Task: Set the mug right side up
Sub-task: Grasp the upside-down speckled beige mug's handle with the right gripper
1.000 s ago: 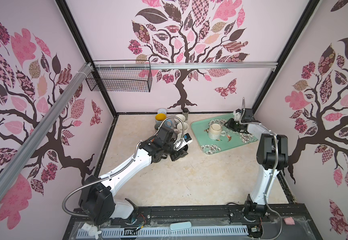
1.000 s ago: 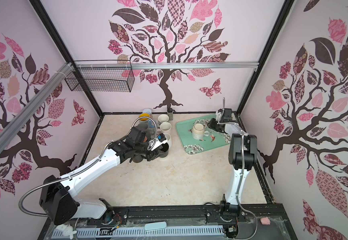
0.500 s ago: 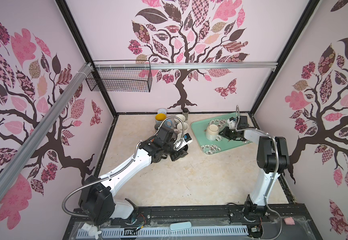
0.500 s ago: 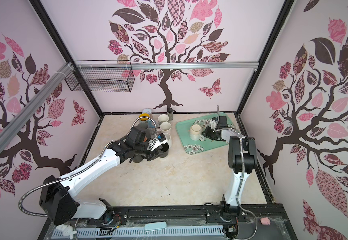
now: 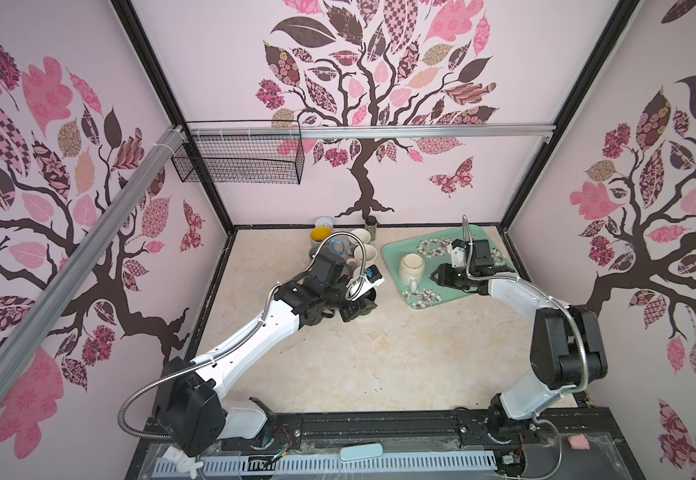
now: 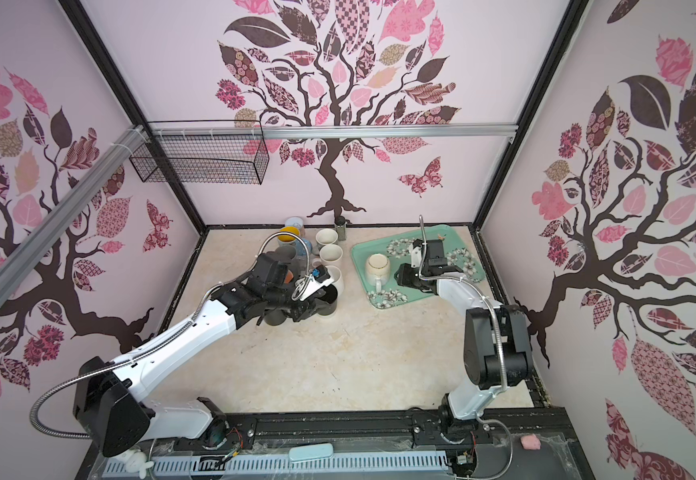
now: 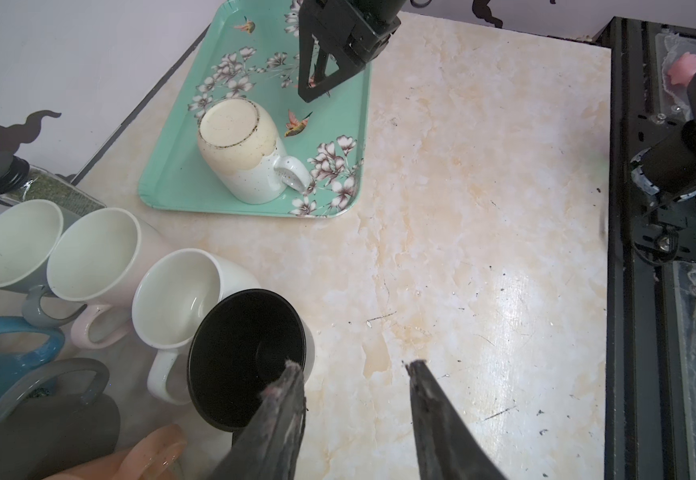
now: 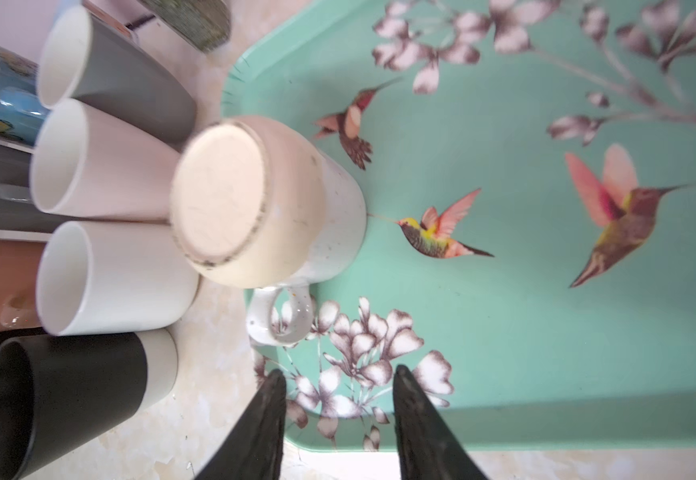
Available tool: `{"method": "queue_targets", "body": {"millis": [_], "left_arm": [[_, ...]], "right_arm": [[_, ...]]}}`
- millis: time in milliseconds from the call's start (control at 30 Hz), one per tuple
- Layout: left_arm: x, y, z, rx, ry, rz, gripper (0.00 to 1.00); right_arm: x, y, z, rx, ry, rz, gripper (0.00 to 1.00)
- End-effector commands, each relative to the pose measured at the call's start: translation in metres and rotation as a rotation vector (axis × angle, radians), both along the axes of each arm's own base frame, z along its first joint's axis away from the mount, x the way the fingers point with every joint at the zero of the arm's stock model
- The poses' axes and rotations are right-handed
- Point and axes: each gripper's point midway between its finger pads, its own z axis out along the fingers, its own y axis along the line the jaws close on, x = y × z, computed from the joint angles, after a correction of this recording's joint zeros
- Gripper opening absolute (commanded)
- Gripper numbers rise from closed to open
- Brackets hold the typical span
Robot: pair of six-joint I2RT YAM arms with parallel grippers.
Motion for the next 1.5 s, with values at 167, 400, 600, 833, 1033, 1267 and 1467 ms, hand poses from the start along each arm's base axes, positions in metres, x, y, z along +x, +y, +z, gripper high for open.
{"method": "queue_targets", "body": {"millis": [167, 400, 600, 833, 1033, 1267, 1467], "left_arm": [[0.012, 0.006, 0.006, -0.047, -0.004, 0.129, 0.47], [0.009, 0.015, 0.016, -0.106, -0.02, 0.178, 0.5], [0.012, 0.022, 0.016, -0.126, -0.018, 0.214, 0.5], [0.013, 0.027, 0.014, -0.134, -0.018, 0.229, 0.5], [0.015, 0.03, 0.014, -0.133, -0.03, 0.238, 0.51], [0.014, 0.03, 0.011, -0.126, -0.022, 0.233, 0.51], [0.014, 0.031, 0.01, -0.12, -0.03, 0.237, 0.51]], "right_arm": [[-0.01, 0.06, -0.009, -0.15, 0.02, 0.136, 0.64], [0.001, 0.06, -0.027, -0.226, 0.063, 0.109, 0.65], [0.013, 0.06, -0.041, -0.26, 0.098, 0.104, 0.6], [0.023, 0.06, -0.051, -0.291, 0.127, 0.111, 0.47], [0.022, 0.056, -0.056, -0.321, 0.145, 0.11, 0.46], [0.024, 0.056, -0.061, -0.324, 0.148, 0.113, 0.41], [0.025, 0.057, -0.067, -0.333, 0.159, 0.124, 0.3]]}}
